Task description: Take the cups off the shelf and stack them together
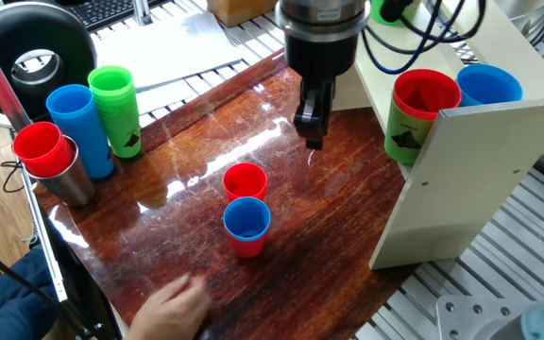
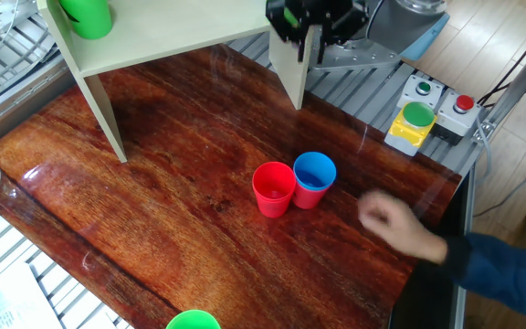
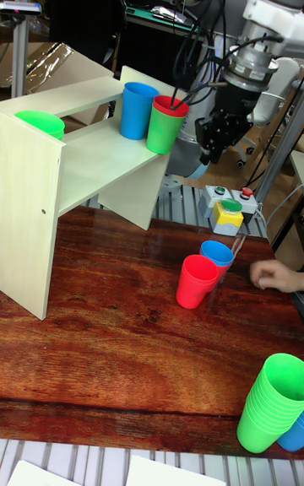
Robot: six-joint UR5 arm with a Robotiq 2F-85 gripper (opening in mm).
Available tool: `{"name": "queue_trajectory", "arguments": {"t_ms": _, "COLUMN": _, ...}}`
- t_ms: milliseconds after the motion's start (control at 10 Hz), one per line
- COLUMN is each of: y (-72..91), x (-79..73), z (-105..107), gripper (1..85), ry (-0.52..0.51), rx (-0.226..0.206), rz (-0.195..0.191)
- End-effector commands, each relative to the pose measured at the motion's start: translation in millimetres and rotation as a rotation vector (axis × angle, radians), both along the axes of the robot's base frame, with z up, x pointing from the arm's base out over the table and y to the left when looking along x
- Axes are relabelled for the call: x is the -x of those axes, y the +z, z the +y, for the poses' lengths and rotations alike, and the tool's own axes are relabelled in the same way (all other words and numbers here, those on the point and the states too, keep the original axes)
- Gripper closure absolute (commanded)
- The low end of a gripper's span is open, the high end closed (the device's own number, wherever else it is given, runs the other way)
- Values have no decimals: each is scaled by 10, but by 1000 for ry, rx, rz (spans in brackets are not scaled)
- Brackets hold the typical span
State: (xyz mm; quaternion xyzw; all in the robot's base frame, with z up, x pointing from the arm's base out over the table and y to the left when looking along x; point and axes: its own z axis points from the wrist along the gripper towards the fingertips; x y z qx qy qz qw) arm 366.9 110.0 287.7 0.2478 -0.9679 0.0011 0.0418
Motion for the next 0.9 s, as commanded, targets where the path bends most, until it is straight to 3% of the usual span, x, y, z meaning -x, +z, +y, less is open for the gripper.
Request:
{"name": "queue_trajectory", "arguments": {"t_ms": 0, "y": -7, "x": -28, "z": 101, "gripper": 843, "ry": -103, "rx": -24, "rz": 1}}
{"name": "queue_trajectory", "arguments": {"t_ms": 200, "y": -15, "x": -169, "z": 70, "gripper": 843, "ry": -188, "rx": -10, "rz": -55}}
{"name": "queue_trajectory", "arguments": {"t_ms": 300, "y": -14, "x": -338, "z": 91, "gripper": 843, "ry": -258, "rx": -22, "rz": -119}}
{"name": "queue_trajectory", "arguments": {"t_ms": 500, "y": 0, "x": -515, "z": 178, "gripper": 843, "ry": -344, "rx": -66, "rz": -181}}
{"name": "queue_trajectory", "arguments": {"t_ms": 600, "y": 0, "x": -511, "z": 178, "gripper": 843, "ry": -354, "rx": -65, "rz": -180}}
{"name": "queue_trajectory", "arguments": {"t_ms": 800, "y": -12, "x": -320, "z": 207, "gripper": 843, "ry": -366, "rx": -63, "rz": -105}}
